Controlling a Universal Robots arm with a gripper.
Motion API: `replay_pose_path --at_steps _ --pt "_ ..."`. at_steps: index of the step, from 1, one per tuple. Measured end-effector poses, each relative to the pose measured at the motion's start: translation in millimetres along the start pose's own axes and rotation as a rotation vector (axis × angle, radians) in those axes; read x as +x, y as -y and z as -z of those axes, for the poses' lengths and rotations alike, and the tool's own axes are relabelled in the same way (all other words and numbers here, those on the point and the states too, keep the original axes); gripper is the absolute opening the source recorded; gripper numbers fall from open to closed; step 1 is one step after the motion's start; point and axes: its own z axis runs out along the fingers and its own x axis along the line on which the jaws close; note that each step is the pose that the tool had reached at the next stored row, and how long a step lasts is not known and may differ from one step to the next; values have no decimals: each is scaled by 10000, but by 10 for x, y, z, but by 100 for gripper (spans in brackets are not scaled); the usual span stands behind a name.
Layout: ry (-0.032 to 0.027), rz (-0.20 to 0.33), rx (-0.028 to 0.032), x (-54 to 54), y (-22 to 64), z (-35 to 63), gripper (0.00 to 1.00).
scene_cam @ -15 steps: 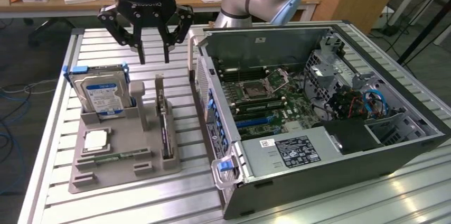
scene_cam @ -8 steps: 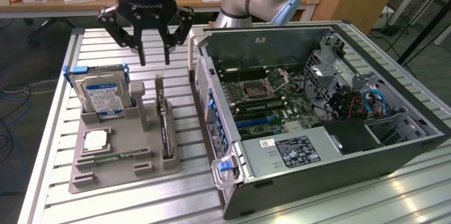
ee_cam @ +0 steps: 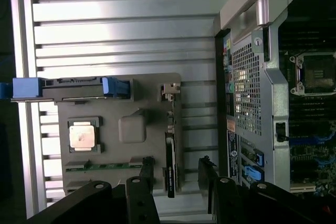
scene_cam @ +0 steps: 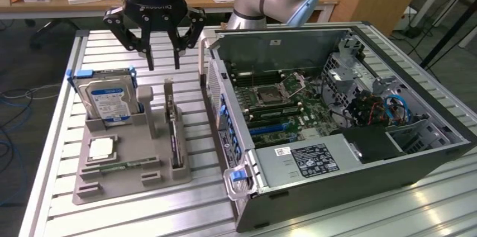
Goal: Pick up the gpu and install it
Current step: 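Pick up the gpu and move the gpu toward the slot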
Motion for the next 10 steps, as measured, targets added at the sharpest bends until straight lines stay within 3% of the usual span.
replay_pose_path --at_steps 10 --pt "0 0 0 1 3 -62 47"
